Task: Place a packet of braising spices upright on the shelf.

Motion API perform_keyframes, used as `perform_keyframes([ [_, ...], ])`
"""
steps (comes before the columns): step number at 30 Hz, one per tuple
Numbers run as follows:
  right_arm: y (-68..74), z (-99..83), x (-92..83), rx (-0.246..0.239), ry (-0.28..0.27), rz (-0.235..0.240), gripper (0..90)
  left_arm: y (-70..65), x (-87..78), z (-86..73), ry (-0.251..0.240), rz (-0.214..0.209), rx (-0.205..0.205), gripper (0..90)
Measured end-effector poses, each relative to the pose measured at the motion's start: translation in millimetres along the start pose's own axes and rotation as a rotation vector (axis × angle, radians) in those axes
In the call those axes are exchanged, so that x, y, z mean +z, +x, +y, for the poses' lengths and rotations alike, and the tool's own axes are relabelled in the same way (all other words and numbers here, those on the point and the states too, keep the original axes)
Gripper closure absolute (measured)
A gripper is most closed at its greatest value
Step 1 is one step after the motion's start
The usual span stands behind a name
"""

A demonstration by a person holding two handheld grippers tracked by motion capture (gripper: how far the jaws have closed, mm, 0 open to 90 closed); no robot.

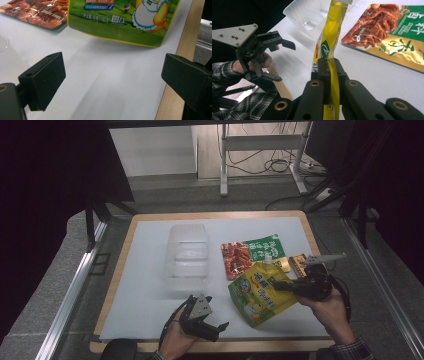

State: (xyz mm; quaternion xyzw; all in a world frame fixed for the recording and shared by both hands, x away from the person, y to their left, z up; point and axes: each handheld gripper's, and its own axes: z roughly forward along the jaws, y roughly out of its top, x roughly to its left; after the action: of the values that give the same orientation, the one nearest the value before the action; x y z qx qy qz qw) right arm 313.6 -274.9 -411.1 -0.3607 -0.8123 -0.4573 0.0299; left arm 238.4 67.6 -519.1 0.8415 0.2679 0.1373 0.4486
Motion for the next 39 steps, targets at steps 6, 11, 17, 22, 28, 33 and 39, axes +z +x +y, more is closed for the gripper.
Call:
perform_keyframes([
  [6, 2.7, 9.5, -0.5, -0.029, 0.003, -0.025, 88.4, 0.5, -3.0, -0.5, -0.004, 0.012, 0.004, 4.7],
  [11, 5.0, 16.9, -1.6, -0.055, 0.007, -0.05, 88.4, 0.0, -3.3, -1.6, 0.004, 0.025, 0.023, 4.2],
  [17, 8.0, 28.3, -0.7, -0.106, 0.018, -0.083, 88.4, -0.5, -3.5, -4.5, 0.008, 0.049, 0.042, 2.5],
  [22, 8.1, 39.0, -0.6, -0.15, 0.017, -0.111, 88.9, 0.3, -6.5, -6.0, 0.004, 0.062, 0.058, 2.1],
  [28, 5.8, 51.1, -0.5, -0.177, 0.011, -0.13, 88.9, 3.7, -12.2, -7.9, -0.016, 0.06, 0.048, 1.5],
  [33, 3.7, 62.5, 0.8, -0.202, 0.001, -0.141, 88.9, 5.1, -15.8, -9.5, -0.02, 0.067, 0.036, 1.4],
  [39, 1.6, 74.8, 7.3, -0.227, 0.001, -0.145, 88.9, 2.9, -17.2, -10.5, -0.016, 0.068, 0.058, 2.3],
])
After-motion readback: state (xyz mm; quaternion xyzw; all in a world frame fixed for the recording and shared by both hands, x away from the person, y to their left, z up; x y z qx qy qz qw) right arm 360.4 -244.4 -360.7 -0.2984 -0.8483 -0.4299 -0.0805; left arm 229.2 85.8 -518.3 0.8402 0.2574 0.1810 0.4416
